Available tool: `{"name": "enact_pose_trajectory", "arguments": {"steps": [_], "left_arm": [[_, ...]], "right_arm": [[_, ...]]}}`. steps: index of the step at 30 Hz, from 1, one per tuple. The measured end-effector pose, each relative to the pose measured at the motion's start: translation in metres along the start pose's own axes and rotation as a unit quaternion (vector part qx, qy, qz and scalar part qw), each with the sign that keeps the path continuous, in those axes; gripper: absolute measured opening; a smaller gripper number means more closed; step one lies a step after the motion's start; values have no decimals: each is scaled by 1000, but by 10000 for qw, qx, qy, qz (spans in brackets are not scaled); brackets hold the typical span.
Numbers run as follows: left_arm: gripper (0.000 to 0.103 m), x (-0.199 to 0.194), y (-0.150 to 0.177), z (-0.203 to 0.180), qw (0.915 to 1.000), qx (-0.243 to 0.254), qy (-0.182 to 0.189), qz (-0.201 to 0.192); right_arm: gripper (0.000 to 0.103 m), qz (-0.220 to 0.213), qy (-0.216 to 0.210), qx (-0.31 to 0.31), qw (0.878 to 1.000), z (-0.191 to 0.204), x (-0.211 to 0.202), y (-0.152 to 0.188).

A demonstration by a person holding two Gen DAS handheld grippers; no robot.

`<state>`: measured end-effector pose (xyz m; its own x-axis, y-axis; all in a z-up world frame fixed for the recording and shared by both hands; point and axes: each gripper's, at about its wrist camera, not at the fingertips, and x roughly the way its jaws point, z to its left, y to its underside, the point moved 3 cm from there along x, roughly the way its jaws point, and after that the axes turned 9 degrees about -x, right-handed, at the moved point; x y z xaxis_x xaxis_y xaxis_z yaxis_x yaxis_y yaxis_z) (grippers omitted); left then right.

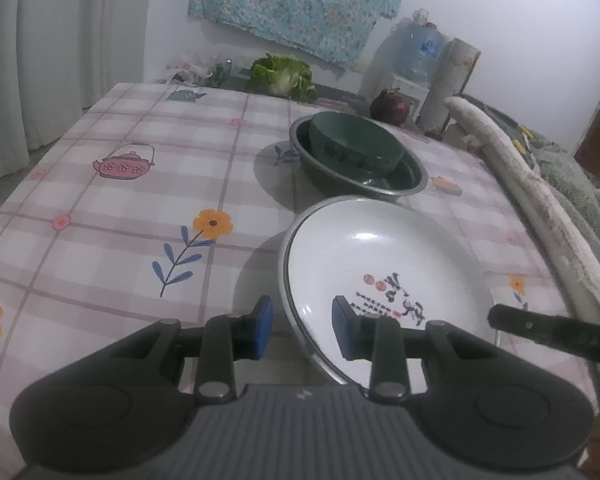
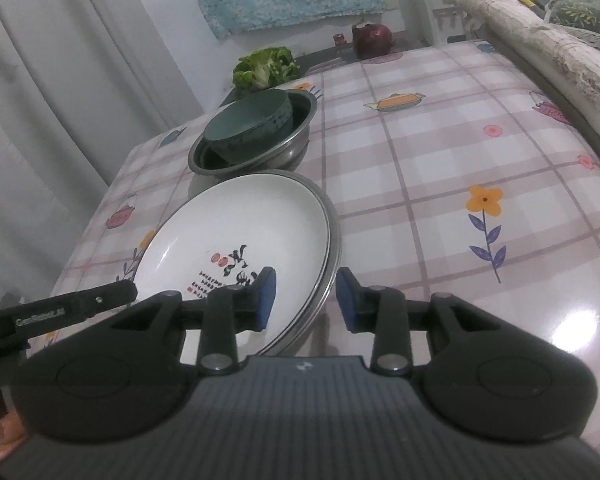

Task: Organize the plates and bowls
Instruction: 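Lower the white plate into the steel basin with both tools, then open both tools to release the plate and reach toward the small steel bowl, then grip the small steel bowl rim holding the green bowl with both tools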

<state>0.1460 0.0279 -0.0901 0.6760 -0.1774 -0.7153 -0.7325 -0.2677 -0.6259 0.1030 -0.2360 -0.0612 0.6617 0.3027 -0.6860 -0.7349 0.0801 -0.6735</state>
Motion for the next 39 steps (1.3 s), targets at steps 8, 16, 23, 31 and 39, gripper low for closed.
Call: {"name": "enact_pose_trajectory", "arguments": {"steps": [8,16,23,31,39], "left_arm": [[41,2,3,-6,9997,216,-128,82],[61,-8,-19,-9,9989,353,-318,-65],[68,2,-65,-12,9978,364,-513,-190],[72,52,-114,-6,9976,222,-660,14],[62,95,-143,-21,9986,274,-454,36]], "right_arm": [[42,-98,41,70,9999,-7,-9,1],[45,-176,-52,143,9997,-18,-13,-6],[46,-305,-173,-115,9993,-25,-8,-49],[48,-40,-295,-289,9991,-36,33,-106],[48,175,-621,-142,9978,-45,92,-150]]}}
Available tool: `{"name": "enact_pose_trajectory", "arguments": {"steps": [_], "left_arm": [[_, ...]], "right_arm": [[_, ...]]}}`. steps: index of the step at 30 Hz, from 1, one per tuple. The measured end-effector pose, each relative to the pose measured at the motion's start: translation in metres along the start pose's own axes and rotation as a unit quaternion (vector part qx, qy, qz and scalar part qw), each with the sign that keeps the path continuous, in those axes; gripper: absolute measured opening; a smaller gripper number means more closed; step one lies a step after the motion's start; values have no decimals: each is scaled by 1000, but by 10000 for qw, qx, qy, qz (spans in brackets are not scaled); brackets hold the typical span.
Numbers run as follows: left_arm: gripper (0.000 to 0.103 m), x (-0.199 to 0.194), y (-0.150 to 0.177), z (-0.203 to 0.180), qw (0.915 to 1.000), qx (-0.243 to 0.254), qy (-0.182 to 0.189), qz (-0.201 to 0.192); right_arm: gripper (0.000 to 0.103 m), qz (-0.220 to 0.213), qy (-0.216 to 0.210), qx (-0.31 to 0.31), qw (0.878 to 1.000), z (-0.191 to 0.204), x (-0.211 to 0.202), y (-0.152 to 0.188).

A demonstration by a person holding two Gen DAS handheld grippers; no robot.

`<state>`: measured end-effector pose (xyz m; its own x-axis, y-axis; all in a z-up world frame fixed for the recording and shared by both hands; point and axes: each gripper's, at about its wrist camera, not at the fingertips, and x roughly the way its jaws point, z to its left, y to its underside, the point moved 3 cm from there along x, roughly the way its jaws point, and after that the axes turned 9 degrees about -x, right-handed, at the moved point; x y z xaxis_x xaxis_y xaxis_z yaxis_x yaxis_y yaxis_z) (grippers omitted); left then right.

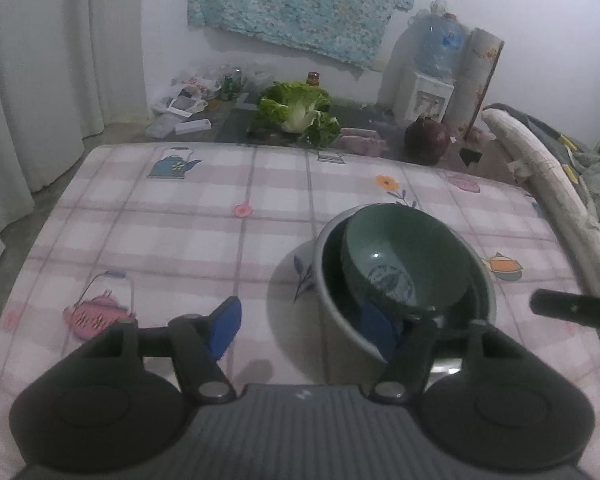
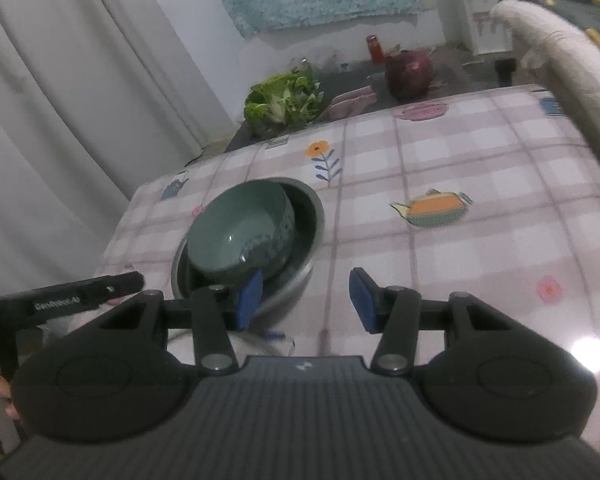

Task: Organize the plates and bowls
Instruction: 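Grip the small steel bowl rim holding the green bowl with both tools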

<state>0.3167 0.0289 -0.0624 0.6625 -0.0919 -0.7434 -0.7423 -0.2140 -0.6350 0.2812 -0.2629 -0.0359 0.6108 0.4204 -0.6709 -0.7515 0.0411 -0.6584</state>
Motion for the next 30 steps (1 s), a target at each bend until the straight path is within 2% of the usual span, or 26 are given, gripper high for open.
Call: {"name": "enact_pose_trajectory", "arguments": {"steps": [5,6,14,18,20,26,30], "left_arm": [[46,26,-3,-7,9998,-1,-18,219],[40,29,-2,-6,9996,-10,-29,266],[28,44,0,-5,9987,-166,166,447],[17,51,-1,-4,9973,-347,345,550],[17,51,-1,-6,9975,-324,303,548],[15,46,-1,-1,9967,-411,386,588],[16,48,-1,-5,9978,-258,269,540]], "right_arm": [[44,200,-91,118,9997,-9,36,-11],[42,229,-87,119,9996,-10,42,-11],[26,473,-31,212,9987,-17,78,-15],[17,517,-197,451,9974,-24,89,-16],[9,498,-254,419,9976,-21,91,-16],[9,538,-246,371,9976,-15,84,-12],[9,538,-291,439,9972,-16,83,-10]]}}
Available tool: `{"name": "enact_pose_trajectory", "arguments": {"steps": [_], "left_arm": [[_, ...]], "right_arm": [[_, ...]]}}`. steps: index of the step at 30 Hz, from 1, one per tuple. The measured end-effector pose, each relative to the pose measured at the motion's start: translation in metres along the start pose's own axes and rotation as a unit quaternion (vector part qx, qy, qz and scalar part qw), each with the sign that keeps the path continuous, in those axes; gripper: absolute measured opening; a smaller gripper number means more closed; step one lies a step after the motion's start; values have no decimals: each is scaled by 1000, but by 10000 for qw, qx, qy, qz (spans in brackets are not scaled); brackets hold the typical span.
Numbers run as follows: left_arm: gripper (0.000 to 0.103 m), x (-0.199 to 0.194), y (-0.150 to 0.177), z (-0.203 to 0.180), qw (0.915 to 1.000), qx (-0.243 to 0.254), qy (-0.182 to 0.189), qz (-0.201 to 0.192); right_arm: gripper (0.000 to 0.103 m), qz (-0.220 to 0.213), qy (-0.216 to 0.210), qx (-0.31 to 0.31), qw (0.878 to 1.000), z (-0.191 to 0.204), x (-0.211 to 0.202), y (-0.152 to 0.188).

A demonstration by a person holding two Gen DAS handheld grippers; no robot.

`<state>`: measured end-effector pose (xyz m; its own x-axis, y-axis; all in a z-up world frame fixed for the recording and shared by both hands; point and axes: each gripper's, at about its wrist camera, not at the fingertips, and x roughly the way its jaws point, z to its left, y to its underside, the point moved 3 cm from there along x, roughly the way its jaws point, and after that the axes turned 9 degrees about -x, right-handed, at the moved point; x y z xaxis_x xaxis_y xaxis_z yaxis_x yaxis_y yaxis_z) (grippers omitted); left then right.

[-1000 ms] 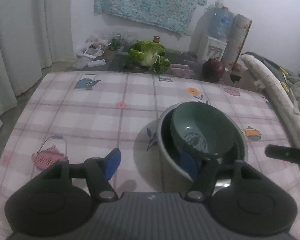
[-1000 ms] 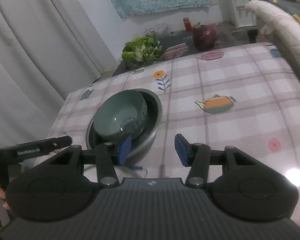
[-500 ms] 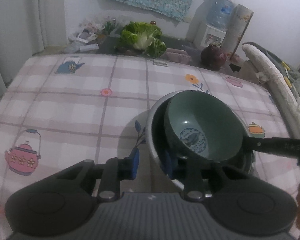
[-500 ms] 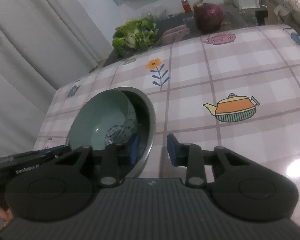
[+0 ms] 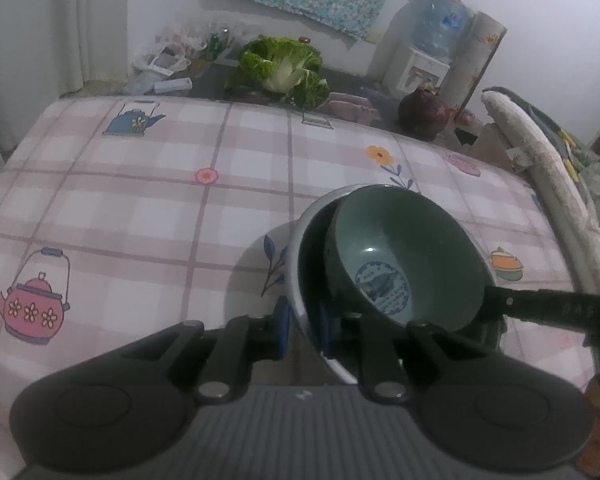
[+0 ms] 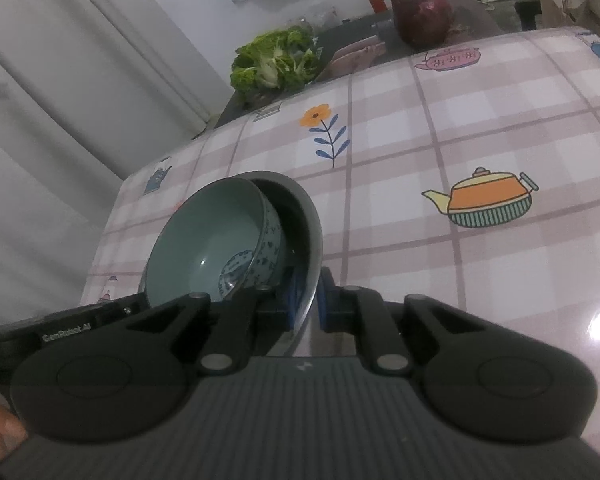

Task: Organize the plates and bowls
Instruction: 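Grip the small steel bowl rim holding the green bowl with both tools, then lift the nested green and steel bowls with both tools and carry them over the basin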

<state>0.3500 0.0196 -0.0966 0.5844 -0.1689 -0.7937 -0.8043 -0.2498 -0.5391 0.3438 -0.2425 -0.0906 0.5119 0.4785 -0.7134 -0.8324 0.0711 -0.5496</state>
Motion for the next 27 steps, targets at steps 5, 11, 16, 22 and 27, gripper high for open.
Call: {"name": "enact_pose_trajectory", "arguments": {"steps": [5,11,16,22,27], "left_arm": [[17,8,2,-5,9996,212,-144,-95],[17,18,2,-5,9996,186,-138,-130],[17,24,2,-6,9995,199,-176,-173],[17,24,2,-6,9993,199,-189,-243],[16,23,2,-6,9991,206,-211,-299]], "right_arm": [[9,1,-98,151,9998,-4,5,0],[10,-10,-184,257,9995,-7,14,0],[10,-24,-234,286,9993,-8,20,0],[9,-57,-224,258,9994,-7,26,-1],[10,-132,-212,198,9995,-6,26,1]]}}
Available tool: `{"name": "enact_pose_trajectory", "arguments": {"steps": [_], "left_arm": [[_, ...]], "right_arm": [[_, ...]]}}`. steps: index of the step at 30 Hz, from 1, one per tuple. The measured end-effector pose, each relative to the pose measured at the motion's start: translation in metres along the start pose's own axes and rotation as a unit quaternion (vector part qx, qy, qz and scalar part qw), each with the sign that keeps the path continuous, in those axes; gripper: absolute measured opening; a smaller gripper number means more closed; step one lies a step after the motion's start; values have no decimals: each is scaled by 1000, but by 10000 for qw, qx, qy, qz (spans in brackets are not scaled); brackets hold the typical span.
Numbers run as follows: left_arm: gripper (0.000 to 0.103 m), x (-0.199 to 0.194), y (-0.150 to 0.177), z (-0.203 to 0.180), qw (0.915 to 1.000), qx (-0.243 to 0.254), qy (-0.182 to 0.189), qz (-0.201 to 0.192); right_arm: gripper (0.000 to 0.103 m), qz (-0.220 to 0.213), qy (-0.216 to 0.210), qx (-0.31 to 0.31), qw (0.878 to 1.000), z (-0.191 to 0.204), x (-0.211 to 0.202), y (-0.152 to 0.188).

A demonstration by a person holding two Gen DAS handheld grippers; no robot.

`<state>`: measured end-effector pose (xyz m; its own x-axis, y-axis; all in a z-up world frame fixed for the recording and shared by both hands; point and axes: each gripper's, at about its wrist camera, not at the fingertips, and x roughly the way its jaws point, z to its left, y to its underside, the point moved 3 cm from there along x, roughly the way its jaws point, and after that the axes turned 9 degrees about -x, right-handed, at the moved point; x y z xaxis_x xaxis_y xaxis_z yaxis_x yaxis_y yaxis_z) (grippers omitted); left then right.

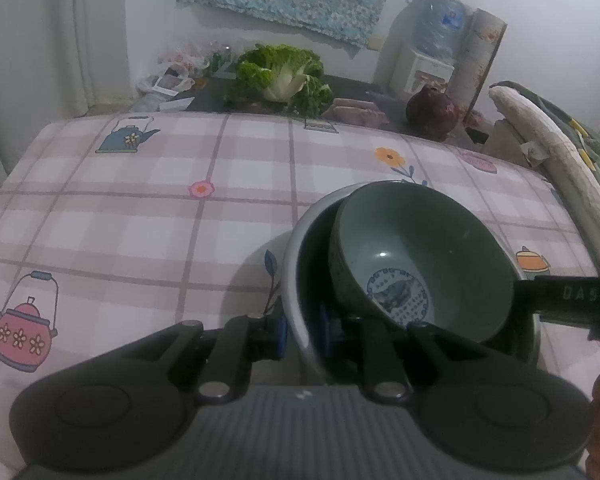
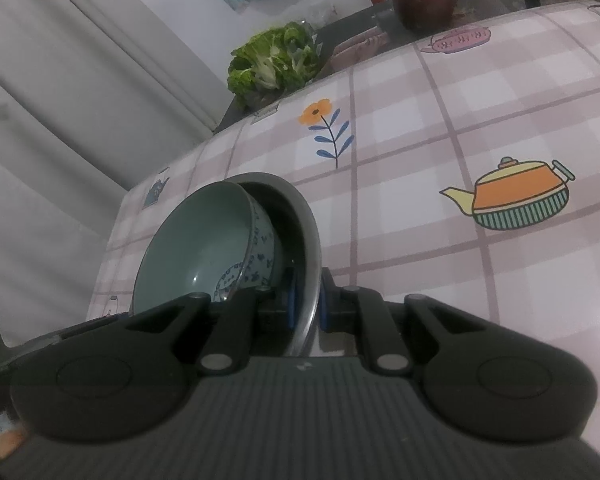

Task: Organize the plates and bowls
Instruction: 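Lift the nested green and steel bowls with both tools and carry them over the basin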

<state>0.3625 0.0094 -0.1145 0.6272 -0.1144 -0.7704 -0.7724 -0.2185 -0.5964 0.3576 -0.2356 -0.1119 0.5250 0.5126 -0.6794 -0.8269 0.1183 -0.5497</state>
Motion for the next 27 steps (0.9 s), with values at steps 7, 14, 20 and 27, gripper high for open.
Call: {"name": "enact_pose_trajectory", "arguments": {"steps": [7,14,20,27], "left_arm": [[16,-5,-3,-3,9999,26,20,-120],[16,-7,-4,-5,9997,63,10,-224],[16,-11,-5,-6,9996,48,28,-292],[16,-18,-7,-7,9993,43,51,-357]], "right_arm": [[10,-30,-15,-4,10000,-1,2,-1],[10,-126,-34,-55,9999,0,0,-2],[10,-205,-11,-140,9997,3,-4,-5],[10,-278,5,-196,9994,7,-11,-7]]}}
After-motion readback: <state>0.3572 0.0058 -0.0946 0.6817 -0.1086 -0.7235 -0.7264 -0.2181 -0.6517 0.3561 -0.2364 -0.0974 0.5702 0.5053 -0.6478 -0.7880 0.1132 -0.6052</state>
